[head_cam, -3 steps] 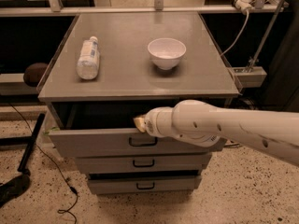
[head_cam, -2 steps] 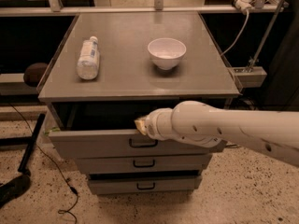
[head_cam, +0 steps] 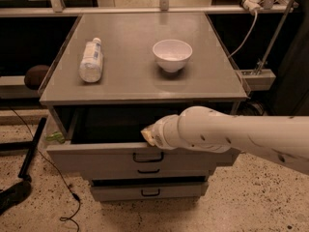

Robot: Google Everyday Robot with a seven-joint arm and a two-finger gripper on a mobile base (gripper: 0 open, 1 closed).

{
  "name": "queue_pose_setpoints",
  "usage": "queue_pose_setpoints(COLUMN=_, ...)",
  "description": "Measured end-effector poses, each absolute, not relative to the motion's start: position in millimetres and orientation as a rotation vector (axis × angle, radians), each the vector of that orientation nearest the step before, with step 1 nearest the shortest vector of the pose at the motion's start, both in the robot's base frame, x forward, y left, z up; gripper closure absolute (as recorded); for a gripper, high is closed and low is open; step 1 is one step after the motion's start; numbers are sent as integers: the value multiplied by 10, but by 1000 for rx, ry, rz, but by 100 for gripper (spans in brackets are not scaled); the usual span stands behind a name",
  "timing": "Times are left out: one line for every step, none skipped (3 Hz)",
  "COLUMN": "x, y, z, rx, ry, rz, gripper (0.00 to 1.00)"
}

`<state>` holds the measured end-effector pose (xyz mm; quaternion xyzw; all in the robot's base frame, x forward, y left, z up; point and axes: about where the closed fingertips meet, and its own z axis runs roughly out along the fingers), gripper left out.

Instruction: Open top drawer

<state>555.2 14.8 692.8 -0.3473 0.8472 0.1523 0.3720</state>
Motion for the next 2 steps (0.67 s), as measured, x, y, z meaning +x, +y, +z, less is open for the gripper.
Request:
queue_pose_setpoints(x=5552, y=149, z=6927, rx=-890, ry=2172, rz=391, gripper=100)
queue_pose_setpoints(x=5505, y=201, z=6905, rx=-942, ry=2176, rz=411, gripper=100)
